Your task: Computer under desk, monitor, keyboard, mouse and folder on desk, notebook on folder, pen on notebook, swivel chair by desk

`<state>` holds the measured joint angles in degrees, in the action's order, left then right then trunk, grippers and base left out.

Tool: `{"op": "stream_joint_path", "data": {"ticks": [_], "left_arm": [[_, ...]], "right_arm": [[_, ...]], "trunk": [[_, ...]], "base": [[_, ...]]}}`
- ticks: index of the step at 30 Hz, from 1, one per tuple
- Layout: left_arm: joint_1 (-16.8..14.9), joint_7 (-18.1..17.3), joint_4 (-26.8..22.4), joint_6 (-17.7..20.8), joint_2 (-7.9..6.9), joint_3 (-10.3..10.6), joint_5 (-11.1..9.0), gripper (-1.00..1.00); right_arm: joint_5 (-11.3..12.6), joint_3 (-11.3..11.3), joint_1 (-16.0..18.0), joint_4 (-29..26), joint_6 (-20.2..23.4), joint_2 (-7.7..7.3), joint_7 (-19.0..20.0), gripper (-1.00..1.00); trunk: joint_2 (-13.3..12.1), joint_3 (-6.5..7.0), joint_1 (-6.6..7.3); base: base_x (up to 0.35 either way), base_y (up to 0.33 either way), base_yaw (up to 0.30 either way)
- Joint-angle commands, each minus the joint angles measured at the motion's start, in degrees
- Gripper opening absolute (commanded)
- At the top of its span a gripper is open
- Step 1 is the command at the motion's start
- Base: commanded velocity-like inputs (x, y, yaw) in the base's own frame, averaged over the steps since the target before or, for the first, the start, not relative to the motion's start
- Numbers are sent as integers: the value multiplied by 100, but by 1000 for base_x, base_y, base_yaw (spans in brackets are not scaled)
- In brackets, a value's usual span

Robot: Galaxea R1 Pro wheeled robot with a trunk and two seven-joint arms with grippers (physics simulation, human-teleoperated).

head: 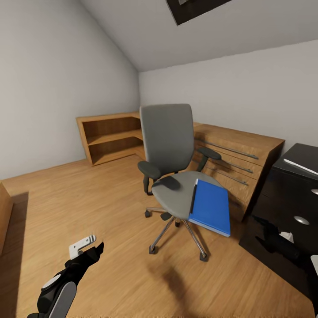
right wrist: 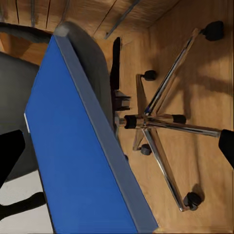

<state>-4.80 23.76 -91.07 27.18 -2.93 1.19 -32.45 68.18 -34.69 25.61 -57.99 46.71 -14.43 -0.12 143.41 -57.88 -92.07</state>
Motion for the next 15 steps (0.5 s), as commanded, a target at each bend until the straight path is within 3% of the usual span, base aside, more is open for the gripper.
{"op": "stream_joint_path", "data": {"ticks": [1, 3, 7, 13, 15], "left_arm": [[-4, 59, -8, 7, -6, 13, -60, 100], [-4, 59, -8, 7, -6, 13, -60, 100], [-4, 59, -8, 7, -6, 13, -60, 100], [-4, 59, -8, 7, -6, 12, -60, 100], [-4, 59, -8, 7, -5, 12, -60, 100]], "right_arm": [[79, -32, 5, 278, 101, -112, 24, 100], [86, -34, 5, 320, 107, -132, 37, 100], [87, -30, 5, 436, 219, -208, 544, 100], [82, -16, 5, 818, 452, -280, 887, 100], [73, 20, 5, 969, 498, -319, 1215, 100]], "trunk": [[4, -28, -1], [7, -73, -6], [12, -161, -17], [20, -294, -32], [23, -339, -37]], "base": [[0, 0, 0], [0, 0, 0], [0, 0, 0], [0, 0, 0], [0, 0, 0]]}}
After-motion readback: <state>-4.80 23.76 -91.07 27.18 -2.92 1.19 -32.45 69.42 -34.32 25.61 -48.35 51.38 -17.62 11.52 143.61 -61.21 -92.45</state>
